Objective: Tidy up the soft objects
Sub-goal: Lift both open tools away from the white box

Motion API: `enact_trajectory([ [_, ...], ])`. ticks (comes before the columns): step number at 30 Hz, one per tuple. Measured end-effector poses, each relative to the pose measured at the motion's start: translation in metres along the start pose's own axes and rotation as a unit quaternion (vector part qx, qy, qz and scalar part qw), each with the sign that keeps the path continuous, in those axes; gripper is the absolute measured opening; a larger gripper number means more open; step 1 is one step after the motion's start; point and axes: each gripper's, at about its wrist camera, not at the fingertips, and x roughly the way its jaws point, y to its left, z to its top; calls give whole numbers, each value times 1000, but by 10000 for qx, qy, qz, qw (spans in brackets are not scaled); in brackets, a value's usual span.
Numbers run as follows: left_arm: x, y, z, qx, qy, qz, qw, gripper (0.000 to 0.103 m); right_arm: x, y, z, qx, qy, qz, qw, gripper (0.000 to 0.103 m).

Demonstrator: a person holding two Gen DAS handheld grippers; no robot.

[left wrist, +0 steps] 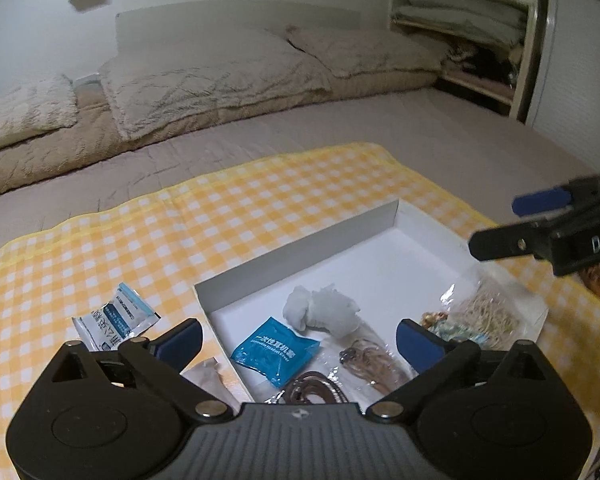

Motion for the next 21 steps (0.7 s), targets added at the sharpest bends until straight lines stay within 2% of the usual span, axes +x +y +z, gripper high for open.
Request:
enact_trajectory([
  [12, -40, 12, -13, -679, -391, 51, 9969, 103, -32, 0, -20, 43, -390, -54, 9992, 103],
  [21, -72, 36, -25, -905, -770, 240, 9926, 103, -35, 19, -33, 77, -426, -37, 9991, 103],
])
